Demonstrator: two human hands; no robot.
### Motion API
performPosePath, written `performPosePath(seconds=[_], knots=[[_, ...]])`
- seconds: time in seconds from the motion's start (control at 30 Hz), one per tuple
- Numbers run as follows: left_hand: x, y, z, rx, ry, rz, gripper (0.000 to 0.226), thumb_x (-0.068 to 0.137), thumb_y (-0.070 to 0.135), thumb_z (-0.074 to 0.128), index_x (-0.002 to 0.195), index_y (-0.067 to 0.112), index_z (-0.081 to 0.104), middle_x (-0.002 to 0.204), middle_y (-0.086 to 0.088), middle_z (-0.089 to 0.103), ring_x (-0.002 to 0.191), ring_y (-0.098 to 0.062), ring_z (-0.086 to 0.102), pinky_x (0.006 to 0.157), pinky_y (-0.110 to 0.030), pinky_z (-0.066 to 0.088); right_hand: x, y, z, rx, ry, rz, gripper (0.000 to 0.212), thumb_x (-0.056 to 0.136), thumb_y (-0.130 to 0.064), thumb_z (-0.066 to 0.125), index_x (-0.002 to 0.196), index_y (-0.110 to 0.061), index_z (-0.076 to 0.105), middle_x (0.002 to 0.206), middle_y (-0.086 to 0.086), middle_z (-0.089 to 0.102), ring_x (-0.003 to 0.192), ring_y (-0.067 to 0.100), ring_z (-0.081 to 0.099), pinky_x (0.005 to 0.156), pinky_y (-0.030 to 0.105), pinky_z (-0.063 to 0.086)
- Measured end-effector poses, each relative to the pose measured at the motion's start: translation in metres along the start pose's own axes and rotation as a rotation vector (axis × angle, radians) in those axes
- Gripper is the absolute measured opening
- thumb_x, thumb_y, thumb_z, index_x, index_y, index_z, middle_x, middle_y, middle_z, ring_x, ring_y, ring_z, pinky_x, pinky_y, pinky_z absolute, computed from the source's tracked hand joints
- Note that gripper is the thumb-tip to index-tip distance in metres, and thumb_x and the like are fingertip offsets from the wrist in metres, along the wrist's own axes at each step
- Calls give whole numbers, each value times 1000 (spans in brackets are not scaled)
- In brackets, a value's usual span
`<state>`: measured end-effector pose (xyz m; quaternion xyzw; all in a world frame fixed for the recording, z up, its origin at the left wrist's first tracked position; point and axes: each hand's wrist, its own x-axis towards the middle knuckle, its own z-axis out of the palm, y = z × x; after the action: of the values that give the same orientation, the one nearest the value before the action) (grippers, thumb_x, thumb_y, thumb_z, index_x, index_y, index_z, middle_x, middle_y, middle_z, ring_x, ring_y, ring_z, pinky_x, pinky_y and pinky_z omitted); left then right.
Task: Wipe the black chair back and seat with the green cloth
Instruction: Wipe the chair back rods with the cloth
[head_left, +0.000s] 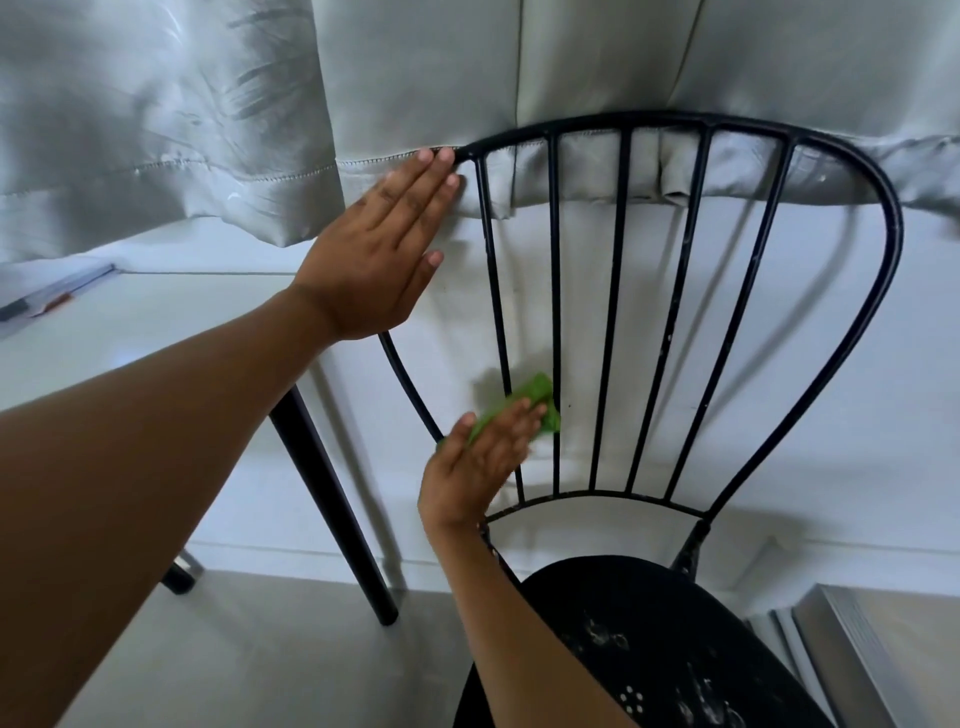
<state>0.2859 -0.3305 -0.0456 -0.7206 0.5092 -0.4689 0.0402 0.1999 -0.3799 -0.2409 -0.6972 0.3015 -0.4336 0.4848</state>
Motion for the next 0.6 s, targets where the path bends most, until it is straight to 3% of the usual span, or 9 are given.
performPosePath(seconds=[0.1,0.17,0.23,0.3,0.37,0.47,0.53,0.6], knots=[[0,1,0,7,5,-2,55,100,23,32,147,-6,23,154,-24,23,145,-35,19,118,-46,23,-11,20,5,124,89,399,76,91,-49,19,148,-2,0,157,20,-5,147,32,-2,118,44,5],[1,2,-1,3,4,3,55,100,23,32,147,-6,23,154,-25,23,145,-36,19,118,-46,23,-5,17,3,208,73,761,74,95,-46,22,149,-3,-5,158,20,-10,146,34,-1,118,40,4],[1,1,0,-2,-1,0,55,101,23,31,147,-6,23,154,-25,23,145,-36,19,117,-46,24,2,1,-2,272,36,941,68,101,-39,25,149,-6,-10,157,18,-15,146,33,-4,117,38,3],[0,1,0,1,5,-7,55,101,23,31,147,-6,23,154,-25,23,145,-36,19,117,-46,23,3,-25,0,291,29,829,67,101,-38,24,148,-7,-13,156,17,-19,147,30,-8,117,39,3],[0,2,1,3,10,-6,55,101,23,31,147,-6,23,154,-25,23,145,-36,18,118,-46,23,-7,-51,6,302,-12,573,71,95,-44,21,145,-12,-18,156,13,-22,147,23,-10,116,37,1],[0,2,0,0,6,-6,55,101,24,30,147,-6,22,155,-25,22,146,-36,18,118,-46,21,-29,-65,11,250,-118,236,63,89,-50,14,136,-29,-23,150,-8,-27,143,6,-18,113,24,-13],[0,2,1,8,-4,-10,55,101,24,30,147,-5,21,155,-25,21,146,-36,17,119,-46,20,-37,-50,14,184,-115,142,61,86,-55,9,134,-34,-23,146,-18,-27,139,-1,-23,110,16,-20],[0,2,1,20,-13,-16,56,101,24,29,148,-5,20,155,-25,21,146,-36,16,119,-46,21,-43,-29,12,153,-87,144,63,86,-54,9,137,-32,-21,148,-15,-22,140,2,-18,111,17,-16]])
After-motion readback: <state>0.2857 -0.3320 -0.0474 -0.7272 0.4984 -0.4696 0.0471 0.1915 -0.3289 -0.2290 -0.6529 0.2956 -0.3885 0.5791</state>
